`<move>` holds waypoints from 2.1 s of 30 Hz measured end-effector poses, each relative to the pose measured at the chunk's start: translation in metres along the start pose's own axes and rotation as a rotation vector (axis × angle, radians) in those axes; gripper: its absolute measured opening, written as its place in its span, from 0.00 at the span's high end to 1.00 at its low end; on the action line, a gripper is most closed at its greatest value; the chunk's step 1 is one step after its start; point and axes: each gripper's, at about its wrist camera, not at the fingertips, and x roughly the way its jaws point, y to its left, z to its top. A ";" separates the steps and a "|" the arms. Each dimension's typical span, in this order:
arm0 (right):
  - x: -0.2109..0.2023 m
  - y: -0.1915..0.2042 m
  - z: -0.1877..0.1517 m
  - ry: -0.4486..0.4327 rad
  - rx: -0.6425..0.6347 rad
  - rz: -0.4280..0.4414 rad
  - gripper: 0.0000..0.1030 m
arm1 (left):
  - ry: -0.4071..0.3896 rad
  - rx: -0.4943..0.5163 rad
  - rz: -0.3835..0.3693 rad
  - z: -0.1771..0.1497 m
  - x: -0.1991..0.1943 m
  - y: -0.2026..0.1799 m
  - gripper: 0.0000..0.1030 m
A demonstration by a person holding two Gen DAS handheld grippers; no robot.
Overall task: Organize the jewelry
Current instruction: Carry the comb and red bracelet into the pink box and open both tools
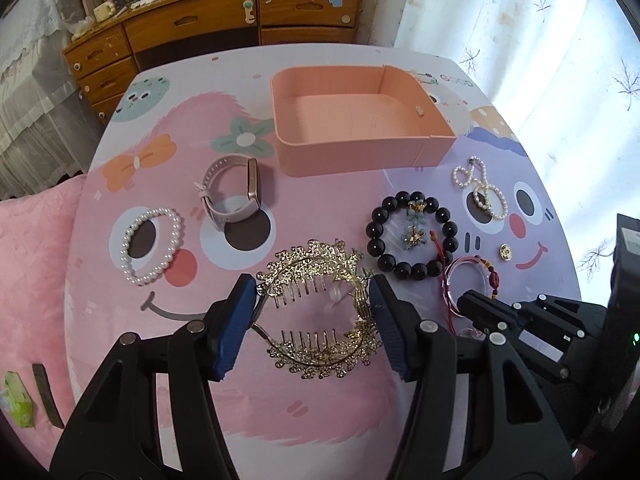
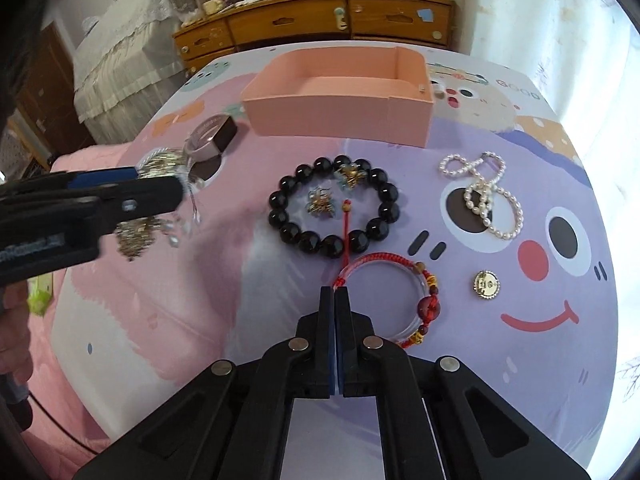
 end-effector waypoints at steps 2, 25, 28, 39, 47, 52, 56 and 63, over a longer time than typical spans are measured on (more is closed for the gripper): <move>0.002 -0.003 0.001 0.011 0.027 0.022 0.99 | -0.004 0.001 -0.001 0.002 -0.006 0.001 0.46; -0.018 -0.012 0.030 -0.066 0.103 0.117 0.95 | -0.046 -0.018 -0.045 0.023 -0.024 0.013 0.46; -0.041 -0.014 0.047 -0.141 0.114 0.163 0.96 | -0.064 -0.013 -0.057 0.036 -0.028 0.013 0.46; -0.097 -0.016 0.139 -0.370 0.073 0.190 0.96 | -0.126 0.041 -0.094 0.103 -0.027 -0.002 0.46; -0.090 -0.023 0.193 -0.424 0.044 0.100 0.95 | -0.190 0.056 -0.101 0.156 -0.005 -0.011 0.46; -0.065 -0.044 0.208 -0.401 0.095 0.085 0.79 | -0.116 0.007 -0.126 0.181 0.030 -0.011 0.45; -0.057 -0.055 0.204 -0.397 0.075 0.052 0.48 | -0.074 -0.051 -0.128 0.185 0.048 -0.006 0.34; -0.051 -0.080 0.174 -0.335 0.046 -0.024 0.26 | -0.101 -0.038 -0.120 0.177 0.047 -0.008 0.24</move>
